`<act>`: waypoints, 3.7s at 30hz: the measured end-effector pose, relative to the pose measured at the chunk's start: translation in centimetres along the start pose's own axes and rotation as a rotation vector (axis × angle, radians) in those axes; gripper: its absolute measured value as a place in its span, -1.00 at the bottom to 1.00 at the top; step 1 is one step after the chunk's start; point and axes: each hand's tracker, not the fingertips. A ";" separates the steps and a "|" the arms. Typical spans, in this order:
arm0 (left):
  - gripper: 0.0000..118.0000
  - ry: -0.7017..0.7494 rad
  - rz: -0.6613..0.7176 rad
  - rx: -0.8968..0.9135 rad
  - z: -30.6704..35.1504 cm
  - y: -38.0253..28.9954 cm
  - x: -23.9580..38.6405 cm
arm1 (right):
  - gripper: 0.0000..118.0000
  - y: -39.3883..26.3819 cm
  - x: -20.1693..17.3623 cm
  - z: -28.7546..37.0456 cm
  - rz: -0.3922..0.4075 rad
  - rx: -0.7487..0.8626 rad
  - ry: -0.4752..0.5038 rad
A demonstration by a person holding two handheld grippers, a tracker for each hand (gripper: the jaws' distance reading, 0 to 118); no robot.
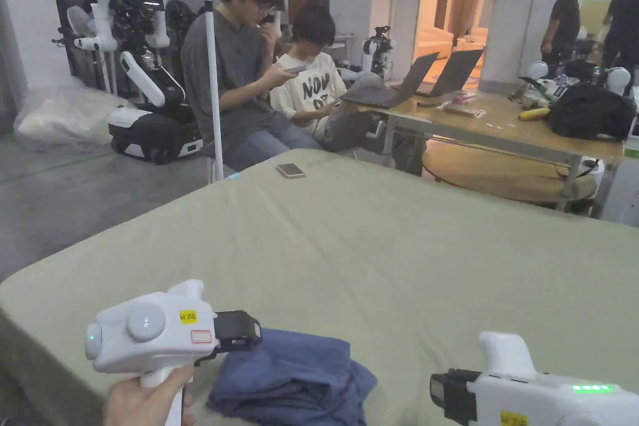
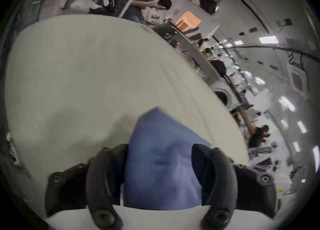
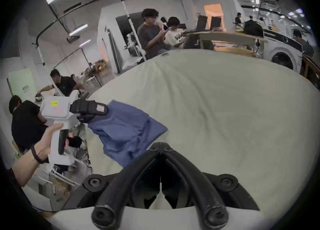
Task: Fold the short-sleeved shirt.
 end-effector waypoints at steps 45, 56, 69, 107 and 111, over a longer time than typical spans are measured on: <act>-1.00 -0.266 -0.651 0.606 15.8 -16.2 35.6 | -1.00 -10.2 5.6 30.2 -0.040 0.569 -0.759; -1.00 -0.282 -0.617 0.705 16.8 -16.8 35.6 | -1.00 -10.3 4.4 30.2 -0.004 0.612 -0.766; -1.00 -0.230 -0.600 0.588 15.0 -16.9 35.8 | -1.00 -10.1 4.8 29.9 -0.034 0.578 -0.776; 1.00 -0.269 -0.549 0.567 15.7 -17.2 34.6 | 1.00 -9.8 4.9 29.1 -0.141 0.519 -0.745; 1.00 -0.267 -0.538 0.562 15.7 -17.1 34.5 | 1.00 -9.5 5.9 30.2 -0.292 0.538 -0.670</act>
